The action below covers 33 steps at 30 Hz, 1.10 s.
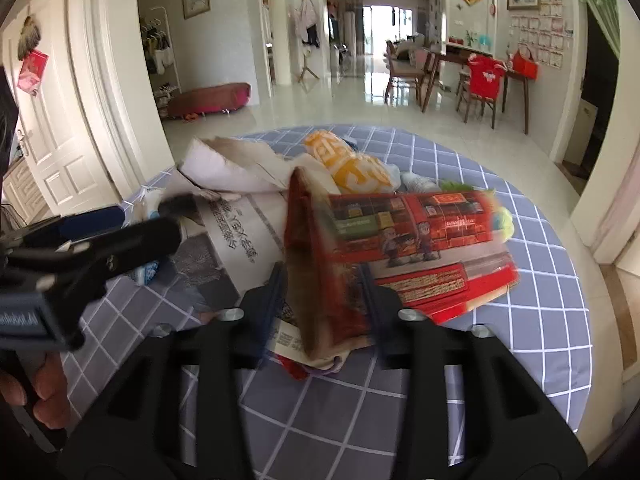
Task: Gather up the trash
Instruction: 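Grasp the red snack box with the right tool while the left tool reaches the newspaper, then grasp the crumpled newspaper with the left tool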
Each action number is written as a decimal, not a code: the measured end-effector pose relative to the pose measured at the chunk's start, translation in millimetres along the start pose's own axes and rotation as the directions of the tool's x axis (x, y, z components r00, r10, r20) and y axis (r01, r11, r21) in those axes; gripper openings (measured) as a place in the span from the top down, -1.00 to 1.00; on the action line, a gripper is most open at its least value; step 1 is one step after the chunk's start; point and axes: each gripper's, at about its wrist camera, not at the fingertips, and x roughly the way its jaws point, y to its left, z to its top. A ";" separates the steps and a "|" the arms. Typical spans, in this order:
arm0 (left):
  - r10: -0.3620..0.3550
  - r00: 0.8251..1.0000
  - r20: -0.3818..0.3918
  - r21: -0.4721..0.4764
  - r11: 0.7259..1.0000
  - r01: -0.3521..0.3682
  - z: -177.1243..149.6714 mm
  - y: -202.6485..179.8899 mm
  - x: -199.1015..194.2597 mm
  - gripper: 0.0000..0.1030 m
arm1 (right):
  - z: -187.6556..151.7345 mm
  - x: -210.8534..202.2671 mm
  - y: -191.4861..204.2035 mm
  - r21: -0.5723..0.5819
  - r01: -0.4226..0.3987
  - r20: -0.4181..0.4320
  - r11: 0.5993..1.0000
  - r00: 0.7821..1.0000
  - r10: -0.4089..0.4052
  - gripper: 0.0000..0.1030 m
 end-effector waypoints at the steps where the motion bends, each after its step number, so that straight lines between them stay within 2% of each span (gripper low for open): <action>1: -0.001 1.000 -0.006 0.006 1.000 0.001 3.5 0.3 7.5 -0.91 | 0.0 1.8 -1.5 0.001 -0.004 0.001 1.000 1.000 0.004 0.39; 2: 0.005 1.000 -0.013 0.015 1.000 -0.005 7.4 -0.5 15.2 -0.91 | -0.4 2.1 -5.5 0.016 -0.022 0.002 1.000 1.000 0.022 0.43; 4: 0.032 0.999 -0.031 0.015 0.999 -0.032 10.2 2.3 26.4 -0.69 | -0.2 2.7 -12.2 0.039 -0.046 0.005 0.998 0.999 0.046 0.53; 5: 0.036 0.999 -0.041 0.010 0.999 -0.035 11.9 2.8 30.8 -0.35 | 0.2 0.2 -15.8 0.047 -0.053 0.019 0.997 0.998 0.052 0.59; 7: -0.003 0.999 -0.049 -0.005 1.000 0.003 13.4 2.7 32.7 -0.03 | 2.1 -3.6 -20.1 0.049 -0.058 0.040 0.997 0.998 0.056 0.67; 8: -0.034 0.998 -0.049 -0.014 0.999 0.033 14.1 0.9 30.3 0.26 | 3.2 -4.7 -20.9 0.049 -0.062 0.049 0.997 0.997 0.060 0.70; 12: -0.027 1.000 0.000 -0.005 1.000 0.027 13.9 -6.0 11.0 0.56 | 5.8 -16.5 -24.9 0.058 -0.077 0.087 0.995 0.994 0.072 0.83; 19: -0.001 0.991 0.136 0.008 1.000 0.000 15.5 -21.0 -45.7 0.69 | 13.8 -65.3 -37.3 0.093 -0.137 0.188 0.986 0.975 0.118 0.89; 25: 0.071 0.968 0.240 0.057 0.995 -0.087 14.2 -53.8 -96.1 0.69 | 14.8 -115.9 -55.7 0.148 -0.230 0.264 0.962 0.947 0.185 0.89; 28: 0.043 0.965 0.258 0.078 0.995 -0.065 12.4 -71.2 -117.0 0.69 | 11.2 -140.2 -66.0 0.170 -0.261 0.300 0.950 0.932 0.203 0.89; 33: -0.015 0.963 0.270 0.134 0.991 -0.022 4.0 -121.2 -137.6 0.69 | -4.9 -188.8 -90.1 0.209 -0.271 0.362 0.940 0.914 0.183 0.89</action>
